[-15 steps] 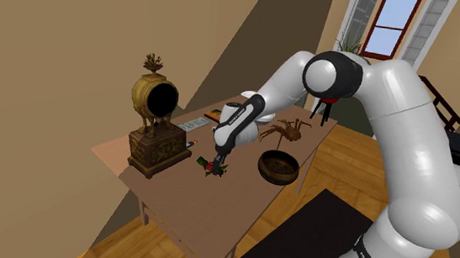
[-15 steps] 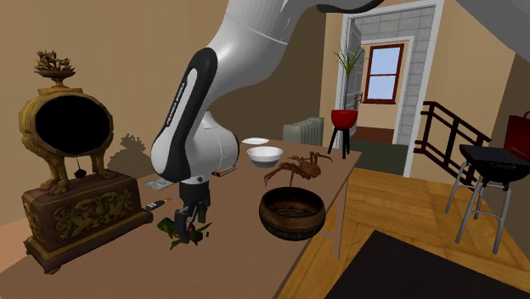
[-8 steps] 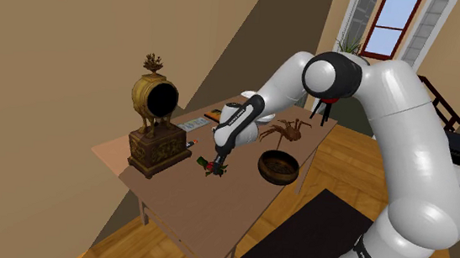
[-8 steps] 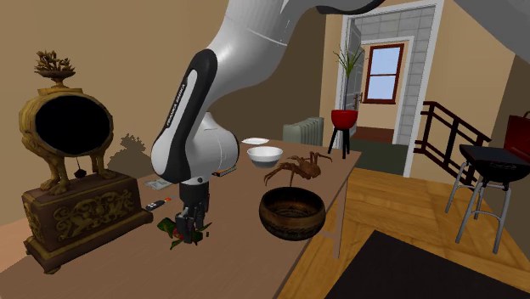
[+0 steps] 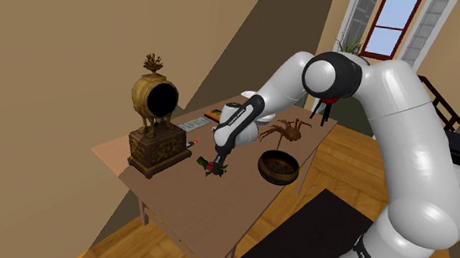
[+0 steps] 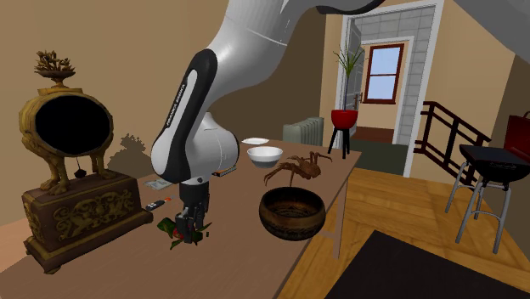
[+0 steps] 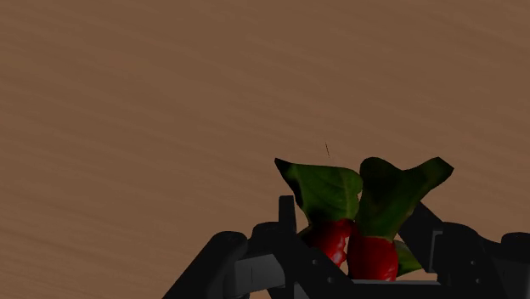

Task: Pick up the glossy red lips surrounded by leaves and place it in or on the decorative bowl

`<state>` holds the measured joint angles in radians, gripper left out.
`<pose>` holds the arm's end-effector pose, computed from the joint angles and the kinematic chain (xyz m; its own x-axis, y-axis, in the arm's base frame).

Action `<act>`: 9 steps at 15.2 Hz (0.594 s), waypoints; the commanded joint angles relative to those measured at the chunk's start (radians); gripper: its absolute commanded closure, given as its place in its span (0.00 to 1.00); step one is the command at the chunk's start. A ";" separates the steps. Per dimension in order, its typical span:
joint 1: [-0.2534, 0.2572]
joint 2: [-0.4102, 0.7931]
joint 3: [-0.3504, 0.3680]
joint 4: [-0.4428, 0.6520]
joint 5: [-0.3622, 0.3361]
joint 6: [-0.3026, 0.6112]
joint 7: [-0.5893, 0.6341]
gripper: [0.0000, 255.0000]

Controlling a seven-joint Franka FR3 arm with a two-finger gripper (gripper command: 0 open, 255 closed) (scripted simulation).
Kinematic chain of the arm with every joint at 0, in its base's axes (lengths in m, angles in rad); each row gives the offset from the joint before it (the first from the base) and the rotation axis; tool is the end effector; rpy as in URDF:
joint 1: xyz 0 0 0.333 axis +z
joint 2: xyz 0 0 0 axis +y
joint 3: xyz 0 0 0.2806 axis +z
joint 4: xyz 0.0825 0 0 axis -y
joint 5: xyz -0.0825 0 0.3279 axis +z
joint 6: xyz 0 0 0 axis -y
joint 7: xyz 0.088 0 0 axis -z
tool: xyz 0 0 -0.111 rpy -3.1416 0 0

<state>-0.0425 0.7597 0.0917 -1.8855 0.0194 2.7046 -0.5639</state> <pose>0.5762 0.0263 0.1266 0.8399 0.5353 0.0895 0.5394 -0.8415 -0.0290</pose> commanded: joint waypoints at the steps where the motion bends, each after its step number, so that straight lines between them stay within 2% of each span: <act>1: 0.000 0.000 0.000 0.000 0.000 0.000 0.000 1.00; 9: -0.005 -0.096 0.005 -0.034 0.004 -0.062 0.002 1.00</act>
<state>-0.0467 0.6769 0.0962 -1.9145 0.0229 2.6508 -0.5618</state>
